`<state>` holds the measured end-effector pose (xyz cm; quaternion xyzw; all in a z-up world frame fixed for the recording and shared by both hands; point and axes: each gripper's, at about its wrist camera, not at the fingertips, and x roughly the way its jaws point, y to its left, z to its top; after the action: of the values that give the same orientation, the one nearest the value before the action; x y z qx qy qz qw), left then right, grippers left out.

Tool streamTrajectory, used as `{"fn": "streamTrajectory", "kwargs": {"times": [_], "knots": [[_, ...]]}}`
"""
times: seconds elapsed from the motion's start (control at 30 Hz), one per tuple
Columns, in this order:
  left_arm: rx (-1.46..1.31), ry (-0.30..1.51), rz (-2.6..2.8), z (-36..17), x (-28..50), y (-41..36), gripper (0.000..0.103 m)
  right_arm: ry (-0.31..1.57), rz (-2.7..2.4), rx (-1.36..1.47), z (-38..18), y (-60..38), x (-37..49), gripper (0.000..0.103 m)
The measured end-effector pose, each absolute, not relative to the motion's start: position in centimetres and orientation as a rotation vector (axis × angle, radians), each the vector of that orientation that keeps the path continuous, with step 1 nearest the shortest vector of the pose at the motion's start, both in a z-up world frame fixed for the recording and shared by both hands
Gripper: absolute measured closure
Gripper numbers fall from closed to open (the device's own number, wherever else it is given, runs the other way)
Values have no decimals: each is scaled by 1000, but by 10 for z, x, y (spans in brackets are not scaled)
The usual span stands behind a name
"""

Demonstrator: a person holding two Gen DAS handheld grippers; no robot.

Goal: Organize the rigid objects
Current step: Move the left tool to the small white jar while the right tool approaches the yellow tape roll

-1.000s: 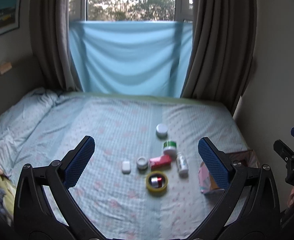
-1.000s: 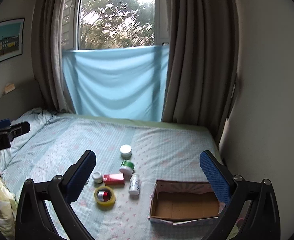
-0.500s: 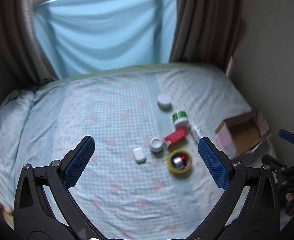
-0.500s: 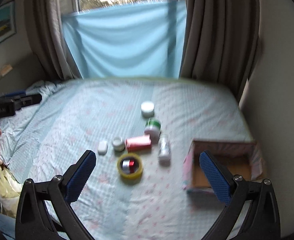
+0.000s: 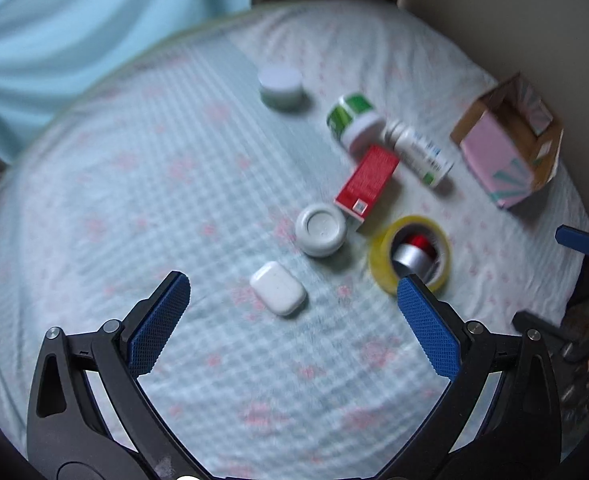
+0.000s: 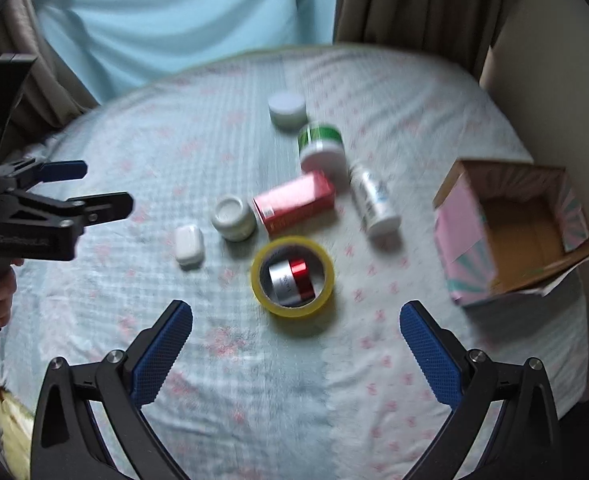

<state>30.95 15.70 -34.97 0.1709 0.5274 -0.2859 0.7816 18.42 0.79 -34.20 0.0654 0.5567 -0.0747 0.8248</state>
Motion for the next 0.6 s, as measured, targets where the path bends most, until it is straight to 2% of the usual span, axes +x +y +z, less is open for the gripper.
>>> {"fn": "streamTrajectory", "kwargs": {"times": [0.27, 0.53, 0.6], "knots": [[418, 1203, -677, -442, 344, 128, 1, 1307, -193, 140, -432, 23, 219, 0], [454, 1229, -707, -496, 351, 103, 4, 1377, -250, 194, -489, 11, 242, 0], [456, 1229, -698, -503, 353, 96, 9, 1382, -272, 222, -496, 6, 245, 0]]}}
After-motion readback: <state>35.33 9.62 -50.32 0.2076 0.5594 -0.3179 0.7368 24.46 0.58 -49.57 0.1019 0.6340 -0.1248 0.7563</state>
